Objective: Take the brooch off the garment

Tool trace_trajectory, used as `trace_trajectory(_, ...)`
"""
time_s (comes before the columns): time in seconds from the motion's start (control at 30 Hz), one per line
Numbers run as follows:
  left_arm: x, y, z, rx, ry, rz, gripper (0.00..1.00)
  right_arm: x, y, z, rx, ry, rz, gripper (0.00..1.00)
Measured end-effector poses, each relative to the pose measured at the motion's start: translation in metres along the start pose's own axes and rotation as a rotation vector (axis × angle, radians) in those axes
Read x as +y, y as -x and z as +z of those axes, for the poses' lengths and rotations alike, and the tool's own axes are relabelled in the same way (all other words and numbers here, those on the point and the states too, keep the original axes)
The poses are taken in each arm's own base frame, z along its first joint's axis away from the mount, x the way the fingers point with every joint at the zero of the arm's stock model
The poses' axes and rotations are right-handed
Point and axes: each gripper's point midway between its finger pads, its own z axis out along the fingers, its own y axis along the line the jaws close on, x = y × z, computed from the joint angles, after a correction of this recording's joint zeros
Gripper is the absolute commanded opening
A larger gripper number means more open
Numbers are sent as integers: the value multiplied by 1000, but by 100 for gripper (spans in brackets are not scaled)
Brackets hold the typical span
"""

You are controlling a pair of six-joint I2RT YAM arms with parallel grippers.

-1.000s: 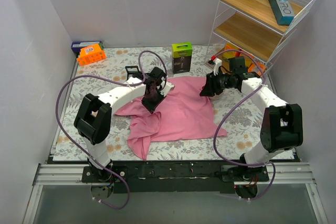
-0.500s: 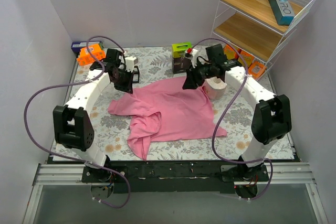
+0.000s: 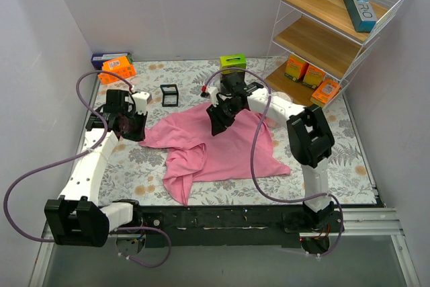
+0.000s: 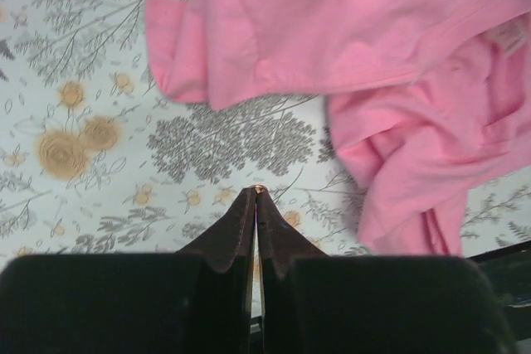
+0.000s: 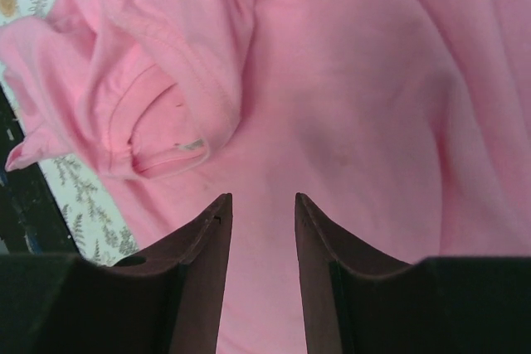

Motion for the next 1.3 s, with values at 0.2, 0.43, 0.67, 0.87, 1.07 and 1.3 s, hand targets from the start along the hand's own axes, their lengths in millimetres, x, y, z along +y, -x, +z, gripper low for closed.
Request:
trace_trajectory(0.2,34,-49,4,116,138,4,0,-20,5,24,28,-12,12,43)
trace_trajectory(0.43,59,-69,1,166,216,-53,0,-9,6,31,19,69,-11,50)
trace_trajectory(0.67,63,-76,3,173,223,-78,0,15,8,37,15,156,-46,54)
trace_trajectory(0.87,60,-75,5,167,206,-82,0,21,-1,52,61,133,-61,49)
trace_trajectory(1.07,59,-74,6,163,199,-83,0,17,-9,66,101,72,-53,23)
trace_trajectory(1.3,60,-73,5,159,200,-82,0,24,-8,69,106,61,-36,8)
